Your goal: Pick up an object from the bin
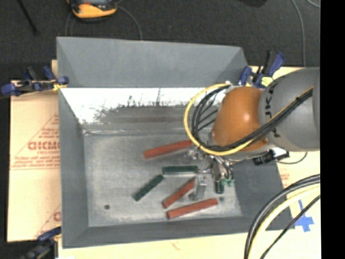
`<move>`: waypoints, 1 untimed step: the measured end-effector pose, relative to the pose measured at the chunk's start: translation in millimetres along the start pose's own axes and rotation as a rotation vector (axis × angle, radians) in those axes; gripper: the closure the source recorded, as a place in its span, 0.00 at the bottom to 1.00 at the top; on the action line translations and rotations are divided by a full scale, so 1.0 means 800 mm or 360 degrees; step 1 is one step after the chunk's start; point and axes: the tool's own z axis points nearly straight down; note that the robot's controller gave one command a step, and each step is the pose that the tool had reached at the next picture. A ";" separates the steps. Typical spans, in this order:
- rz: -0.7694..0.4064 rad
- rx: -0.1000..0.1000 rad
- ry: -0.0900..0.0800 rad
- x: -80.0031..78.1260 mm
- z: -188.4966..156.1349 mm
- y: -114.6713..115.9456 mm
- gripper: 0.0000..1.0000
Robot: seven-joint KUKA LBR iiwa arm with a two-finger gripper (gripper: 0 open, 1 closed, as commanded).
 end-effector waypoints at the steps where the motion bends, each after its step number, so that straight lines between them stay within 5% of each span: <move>1: 0.0096 0.0003 -0.0010 -0.009 0.045 -0.021 1.00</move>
Offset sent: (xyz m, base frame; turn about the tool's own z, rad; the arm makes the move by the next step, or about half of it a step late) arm 0.0000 0.0000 0.0000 0.0000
